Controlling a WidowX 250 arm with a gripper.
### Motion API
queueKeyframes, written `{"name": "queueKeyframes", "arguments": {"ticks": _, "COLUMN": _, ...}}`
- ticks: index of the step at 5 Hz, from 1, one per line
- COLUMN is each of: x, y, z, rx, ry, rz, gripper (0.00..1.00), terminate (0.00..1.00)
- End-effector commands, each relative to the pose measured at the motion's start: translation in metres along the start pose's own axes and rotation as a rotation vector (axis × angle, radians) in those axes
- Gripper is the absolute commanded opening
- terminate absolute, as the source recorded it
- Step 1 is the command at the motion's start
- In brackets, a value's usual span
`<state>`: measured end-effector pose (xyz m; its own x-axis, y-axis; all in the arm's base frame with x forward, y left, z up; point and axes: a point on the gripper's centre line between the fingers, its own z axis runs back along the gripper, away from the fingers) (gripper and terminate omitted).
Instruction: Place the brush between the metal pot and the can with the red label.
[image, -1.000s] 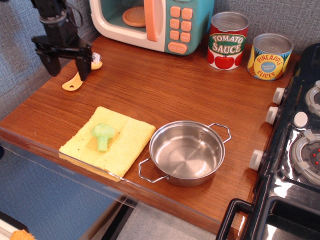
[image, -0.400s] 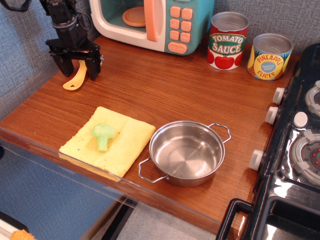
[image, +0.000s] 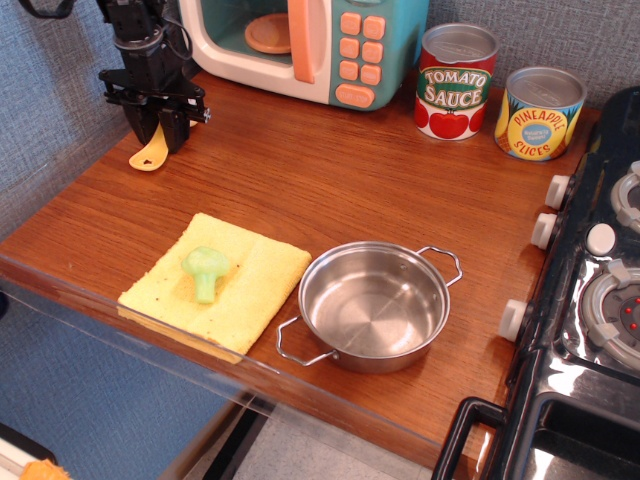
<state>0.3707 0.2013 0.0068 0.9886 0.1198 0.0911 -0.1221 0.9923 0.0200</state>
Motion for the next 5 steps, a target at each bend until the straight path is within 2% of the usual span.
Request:
{"name": "queueKeyframes", "arguments": {"ticks": 1, "x": -0.009, "y": -0.020, "z": 0.030, "rx": -0.035, "ry": -0.047, "rz": -0.025, "gripper": 0.00, "terminate": 0.00}}
{"name": "queueKeyframes", "arguments": {"ticks": 2, "x": -0.013, "y": -0.044, "z": 0.060, "rx": -0.038, "ry": -0.124, "rz": -0.020, "gripper": 0.00, "terminate": 0.00}}
{"name": "queueKeyframes", "arguments": {"ticks": 3, "x": -0.016, "y": -0.079, "z": 0.081, "rx": -0.033, "ry": -0.147, "rz": -0.032, "gripper": 0.00, "terminate": 0.00}}
{"name": "queueKeyframes", "arguments": {"ticks": 4, "x": -0.013, "y": -0.128, "z": 0.082, "rx": -0.079, "ry": -0.150, "rz": -0.104, "gripper": 0.00, "terminate": 0.00}}
{"name": "queueKeyframes", "arguments": {"ticks": 5, "x": -0.011, "y": -0.180, "z": 0.068, "rx": -0.064, "ry": -0.105, "rz": -0.138, "gripper": 0.00, "terminate": 0.00}}
